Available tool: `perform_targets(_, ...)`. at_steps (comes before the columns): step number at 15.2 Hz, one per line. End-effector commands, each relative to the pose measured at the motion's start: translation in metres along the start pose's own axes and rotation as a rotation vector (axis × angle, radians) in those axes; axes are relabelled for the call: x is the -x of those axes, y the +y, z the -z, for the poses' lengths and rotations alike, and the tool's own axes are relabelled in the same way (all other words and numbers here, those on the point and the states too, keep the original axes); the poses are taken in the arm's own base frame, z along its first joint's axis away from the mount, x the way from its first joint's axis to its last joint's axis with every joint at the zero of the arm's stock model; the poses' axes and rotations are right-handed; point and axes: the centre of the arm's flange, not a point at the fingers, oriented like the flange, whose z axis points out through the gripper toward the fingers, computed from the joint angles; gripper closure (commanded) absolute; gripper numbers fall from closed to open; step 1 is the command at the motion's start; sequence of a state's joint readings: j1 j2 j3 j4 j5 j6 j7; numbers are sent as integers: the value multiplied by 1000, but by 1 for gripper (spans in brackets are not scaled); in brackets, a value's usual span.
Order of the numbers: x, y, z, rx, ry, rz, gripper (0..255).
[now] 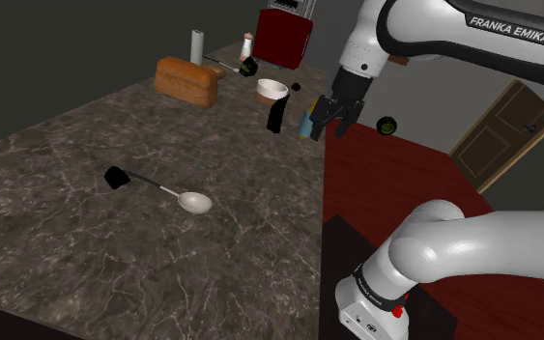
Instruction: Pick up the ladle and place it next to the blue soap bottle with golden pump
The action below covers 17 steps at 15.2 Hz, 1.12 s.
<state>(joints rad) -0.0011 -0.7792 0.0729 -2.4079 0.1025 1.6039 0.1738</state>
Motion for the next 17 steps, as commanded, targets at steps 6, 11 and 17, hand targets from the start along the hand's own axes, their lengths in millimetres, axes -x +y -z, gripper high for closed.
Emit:
perform_targets(6, -41, -40, -32, -13, -8, 91, 0)
perform_targets(11, -79, -83, -63, -27, -15, 182, 0)
perform_targets(17, -118, -140, -101, -42, -25, 292, 0)
